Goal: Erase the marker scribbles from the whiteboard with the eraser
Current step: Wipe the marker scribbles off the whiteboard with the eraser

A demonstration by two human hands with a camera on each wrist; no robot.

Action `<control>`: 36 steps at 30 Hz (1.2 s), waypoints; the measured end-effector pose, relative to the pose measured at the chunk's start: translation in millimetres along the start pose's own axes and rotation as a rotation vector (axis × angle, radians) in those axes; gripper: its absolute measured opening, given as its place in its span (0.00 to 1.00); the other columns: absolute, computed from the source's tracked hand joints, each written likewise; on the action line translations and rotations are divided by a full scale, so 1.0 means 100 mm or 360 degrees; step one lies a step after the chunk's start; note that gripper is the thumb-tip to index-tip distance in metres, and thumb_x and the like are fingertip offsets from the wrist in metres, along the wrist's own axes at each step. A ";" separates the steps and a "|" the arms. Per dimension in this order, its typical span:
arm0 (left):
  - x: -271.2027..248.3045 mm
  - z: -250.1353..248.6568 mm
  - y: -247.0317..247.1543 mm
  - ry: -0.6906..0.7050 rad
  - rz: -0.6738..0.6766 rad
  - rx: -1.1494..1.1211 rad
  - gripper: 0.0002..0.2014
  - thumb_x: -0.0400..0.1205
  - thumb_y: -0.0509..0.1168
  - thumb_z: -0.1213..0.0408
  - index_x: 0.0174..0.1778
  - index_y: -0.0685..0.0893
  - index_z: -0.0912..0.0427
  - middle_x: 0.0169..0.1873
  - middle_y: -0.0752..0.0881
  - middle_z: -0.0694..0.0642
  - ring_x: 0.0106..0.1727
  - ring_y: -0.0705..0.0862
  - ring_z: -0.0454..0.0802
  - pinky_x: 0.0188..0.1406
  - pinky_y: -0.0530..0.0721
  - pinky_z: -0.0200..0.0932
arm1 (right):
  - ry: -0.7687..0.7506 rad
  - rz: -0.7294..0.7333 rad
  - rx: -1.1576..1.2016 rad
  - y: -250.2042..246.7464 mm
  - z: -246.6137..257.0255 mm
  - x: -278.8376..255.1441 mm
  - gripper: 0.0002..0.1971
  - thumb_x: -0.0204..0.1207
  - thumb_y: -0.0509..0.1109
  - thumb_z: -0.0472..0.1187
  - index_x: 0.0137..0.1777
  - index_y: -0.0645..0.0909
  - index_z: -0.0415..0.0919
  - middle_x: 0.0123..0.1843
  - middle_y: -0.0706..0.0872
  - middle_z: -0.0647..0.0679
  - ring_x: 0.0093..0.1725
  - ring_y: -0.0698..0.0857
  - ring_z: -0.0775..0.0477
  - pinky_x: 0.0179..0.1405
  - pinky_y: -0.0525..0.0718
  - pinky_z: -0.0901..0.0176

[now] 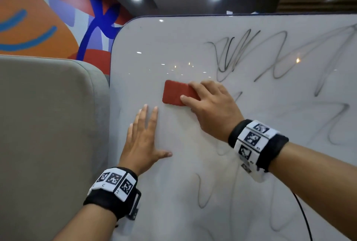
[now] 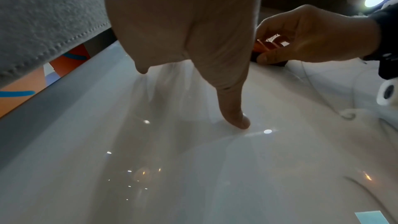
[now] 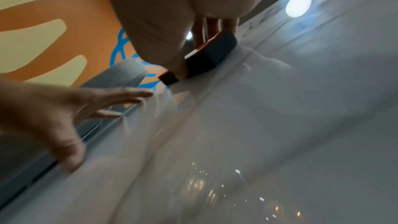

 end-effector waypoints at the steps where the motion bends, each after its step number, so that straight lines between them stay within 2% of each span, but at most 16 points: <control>1: 0.02 -0.01 -0.01 0.0000 -0.0001 -0.0004 0.69 0.65 0.80 0.39 0.82 0.28 0.39 0.83 0.28 0.45 0.85 0.31 0.46 0.86 0.47 0.59 | 0.0003 -0.0006 0.0007 0.02 0.06 -0.04 0.23 0.65 0.75 0.35 0.62 0.83 0.47 0.66 0.82 0.37 0.60 0.78 0.32 0.57 0.75 0.42; 4: 0.05 -0.03 -0.04 0.0004 0.0013 -0.0010 0.69 0.65 0.79 0.39 0.80 0.25 0.38 0.83 0.27 0.44 0.85 0.31 0.47 0.86 0.47 0.60 | -0.0290 0.0145 0.0039 0.16 0.39 -0.27 0.25 0.63 0.74 0.34 0.62 0.81 0.46 0.64 0.81 0.37 0.59 0.78 0.34 0.56 0.77 0.44; 6: 0.07 -0.06 -0.07 0.0012 0.0020 -0.0011 0.69 0.65 0.80 0.40 0.82 0.28 0.39 0.82 0.26 0.44 0.85 0.31 0.46 0.85 0.46 0.60 | -0.0422 0.0201 0.0014 0.13 0.33 -0.22 0.23 0.66 0.74 0.36 0.63 0.81 0.47 0.64 0.81 0.38 0.59 0.79 0.35 0.55 0.78 0.44; 8: 0.11 -0.09 -0.11 0.0012 0.0034 -0.0003 0.69 0.65 0.80 0.40 0.83 0.29 0.40 0.82 0.26 0.43 0.84 0.30 0.47 0.85 0.44 0.59 | -0.0282 0.0140 -0.0010 0.00 0.04 0.01 0.21 0.69 0.74 0.38 0.63 0.82 0.47 0.64 0.82 0.39 0.58 0.79 0.35 0.54 0.78 0.43; 10: 0.14 -0.13 -0.14 0.0014 0.0047 -0.0005 0.69 0.65 0.80 0.40 0.83 0.29 0.39 0.82 0.26 0.43 0.84 0.30 0.47 0.85 0.43 0.59 | -0.0016 0.0040 -0.0012 -0.15 -0.26 0.18 0.19 0.70 0.74 0.39 0.63 0.83 0.46 0.64 0.82 0.38 0.58 0.79 0.33 0.55 0.76 0.42; 12: 0.17 -0.18 -0.17 0.0019 0.0049 -0.0019 0.68 0.65 0.81 0.41 0.84 0.30 0.39 0.82 0.26 0.43 0.84 0.30 0.47 0.85 0.44 0.60 | 0.0081 -0.0019 -0.0038 -0.16 -0.27 0.14 0.20 0.70 0.74 0.39 0.63 0.83 0.45 0.64 0.81 0.36 0.57 0.78 0.32 0.54 0.75 0.42; 16: 0.26 -0.31 -0.29 0.0058 -0.0001 -0.0019 0.67 0.66 0.81 0.43 0.84 0.32 0.41 0.83 0.29 0.43 0.85 0.34 0.46 0.85 0.46 0.60 | -0.0313 0.0159 -0.0001 0.06 0.18 -0.20 0.21 0.69 0.74 0.39 0.63 0.81 0.46 0.63 0.81 0.38 0.56 0.78 0.35 0.51 0.79 0.44; 18: 0.33 -0.36 -0.35 0.0060 -0.0027 -0.0024 0.67 0.66 0.81 0.44 0.85 0.33 0.42 0.83 0.30 0.43 0.85 0.35 0.47 0.85 0.47 0.61 | -0.0383 0.0183 -0.0014 0.01 0.10 -0.12 0.20 0.69 0.74 0.41 0.63 0.82 0.47 0.64 0.81 0.38 0.57 0.79 0.35 0.53 0.80 0.43; 22: 0.45 -0.40 -0.40 0.0054 -0.0015 -0.0027 0.69 0.65 0.82 0.45 0.84 0.31 0.40 0.83 0.30 0.43 0.85 0.34 0.47 0.85 0.46 0.61 | 0.0026 0.0040 -0.0014 -0.21 -0.38 0.21 0.19 0.69 0.75 0.39 0.62 0.83 0.46 0.64 0.82 0.38 0.58 0.79 0.32 0.57 0.78 0.40; 24: 0.47 -0.40 -0.39 0.0037 0.0007 -0.0029 0.69 0.65 0.82 0.45 0.84 0.31 0.41 0.83 0.29 0.43 0.85 0.34 0.47 0.85 0.48 0.61 | 0.0078 -0.0008 -0.0049 -0.17 -0.32 0.15 0.20 0.68 0.75 0.38 0.62 0.83 0.46 0.64 0.81 0.37 0.58 0.79 0.32 0.57 0.77 0.41; 27: 0.46 -0.41 -0.38 0.0028 0.0012 -0.0054 0.68 0.66 0.82 0.46 0.84 0.31 0.44 0.83 0.29 0.42 0.85 0.34 0.46 0.85 0.51 0.61 | -0.0250 0.0082 -0.0023 -0.01 0.01 -0.08 0.21 0.68 0.76 0.39 0.62 0.81 0.46 0.64 0.81 0.38 0.58 0.78 0.35 0.54 0.78 0.44; 29: 0.44 -0.41 -0.38 0.0018 0.0009 -0.0063 0.68 0.67 0.81 0.45 0.84 0.30 0.45 0.83 0.29 0.42 0.85 0.33 0.45 0.85 0.53 0.60 | -0.0435 0.0155 -0.0030 -0.04 0.01 -0.06 0.21 0.69 0.77 0.42 0.63 0.81 0.47 0.64 0.81 0.39 0.58 0.80 0.36 0.54 0.80 0.44; 31: 0.44 -0.40 -0.37 0.0012 0.0006 -0.0052 0.68 0.67 0.81 0.44 0.84 0.29 0.45 0.82 0.28 0.42 0.85 0.32 0.45 0.85 0.53 0.60 | -0.0340 0.0122 -0.0059 -0.16 -0.24 0.15 0.20 0.70 0.77 0.43 0.63 0.82 0.47 0.64 0.82 0.38 0.58 0.80 0.35 0.55 0.80 0.42; 33: 0.45 -0.40 -0.36 0.0004 0.0011 -0.0043 0.68 0.67 0.81 0.44 0.84 0.29 0.44 0.82 0.27 0.42 0.85 0.32 0.45 0.85 0.52 0.60 | -0.0056 0.0032 -0.0032 -0.30 -0.54 0.35 0.21 0.70 0.77 0.41 0.63 0.83 0.46 0.64 0.82 0.37 0.58 0.80 0.33 0.55 0.80 0.40; 34: 0.46 -0.40 -0.36 -0.0004 0.0017 -0.0046 0.68 0.67 0.81 0.44 0.84 0.29 0.44 0.82 0.27 0.42 0.85 0.32 0.46 0.85 0.51 0.60 | 0.0056 -0.0003 -0.0021 -0.32 -0.61 0.39 0.21 0.69 0.77 0.40 0.63 0.83 0.46 0.64 0.82 0.37 0.58 0.80 0.32 0.55 0.80 0.40; 36: 0.46 -0.40 -0.35 -0.0014 0.0031 -0.0053 0.68 0.67 0.81 0.44 0.83 0.28 0.43 0.82 0.27 0.42 0.85 0.31 0.46 0.85 0.50 0.60 | 0.0091 -0.0046 -0.0028 -0.26 -0.52 0.32 0.21 0.68 0.76 0.38 0.63 0.83 0.45 0.64 0.82 0.36 0.58 0.79 0.32 0.55 0.80 0.40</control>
Point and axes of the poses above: each hand's wrist, its own x-axis towards the middle knuckle, its own y-axis out of the palm, z = x × y, the point moved 10 cm from there along x, towards the middle knuckle
